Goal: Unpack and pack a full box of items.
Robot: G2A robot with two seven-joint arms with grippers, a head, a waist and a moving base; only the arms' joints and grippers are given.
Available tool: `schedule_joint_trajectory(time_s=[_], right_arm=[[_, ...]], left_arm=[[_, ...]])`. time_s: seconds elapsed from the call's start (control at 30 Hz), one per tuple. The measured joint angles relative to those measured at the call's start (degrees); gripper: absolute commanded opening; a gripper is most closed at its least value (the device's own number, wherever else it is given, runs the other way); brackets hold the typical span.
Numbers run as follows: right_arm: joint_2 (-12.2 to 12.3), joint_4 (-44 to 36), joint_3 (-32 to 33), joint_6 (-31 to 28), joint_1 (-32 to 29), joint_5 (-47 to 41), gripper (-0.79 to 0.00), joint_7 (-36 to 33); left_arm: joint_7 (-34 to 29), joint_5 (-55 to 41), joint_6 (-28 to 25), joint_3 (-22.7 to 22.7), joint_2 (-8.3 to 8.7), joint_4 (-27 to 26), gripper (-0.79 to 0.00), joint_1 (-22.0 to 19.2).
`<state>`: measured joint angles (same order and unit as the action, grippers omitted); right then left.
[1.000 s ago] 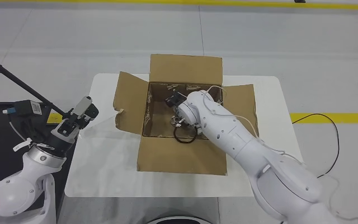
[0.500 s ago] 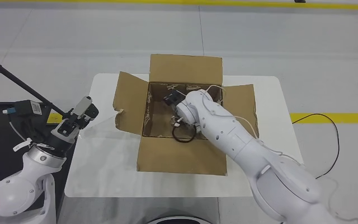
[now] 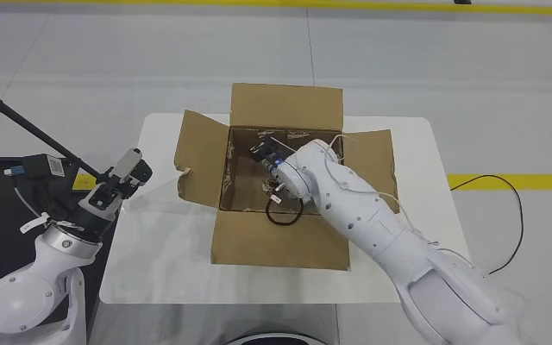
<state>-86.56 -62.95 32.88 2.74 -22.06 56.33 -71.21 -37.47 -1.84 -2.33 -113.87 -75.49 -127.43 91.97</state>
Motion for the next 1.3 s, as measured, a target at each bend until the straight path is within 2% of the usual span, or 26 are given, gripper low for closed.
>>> schedule_joint_trajectory(time_s=[0.33, 0.57, 0.9, 1.1, 1.3], right_arm=[[4.6, -18.21, 9.79, -5.31, -7.84, 3.96, -0.785, -0.81], [7.86, -36.83, 20.41, -6.53, -15.62, 6.55, -0.785, -4.78], [10.54, -60.01, 32.76, 1.7, -27.64, 21.28, -0.785, -11.35], [11.28, -64.84, 40.74, 4.6, -32.19, 26.11, -0.785, -14.02], [11.91, -60.93, 50.69, 2.81, -33.33, 22.31, -0.785, -15.23]], left_arm=[[0.0, 0.0, 0.0, 0.0, 0.0, 0.0, 0.0, 0.0], [0.0, 0.0, 0.0, 0.0, 0.0, 0.0, 0.0, 0.0], [0.0, 0.0, 0.0, 0.0, 0.0, 0.0, 0.0, 0.0], [0.0, 0.0, 0.0, 0.0, 0.0, 0.0, 0.0, 0.0], [0.0, 0.0, 0.0, 0.0, 0.0, 0.0, 0.0, 0.0]])
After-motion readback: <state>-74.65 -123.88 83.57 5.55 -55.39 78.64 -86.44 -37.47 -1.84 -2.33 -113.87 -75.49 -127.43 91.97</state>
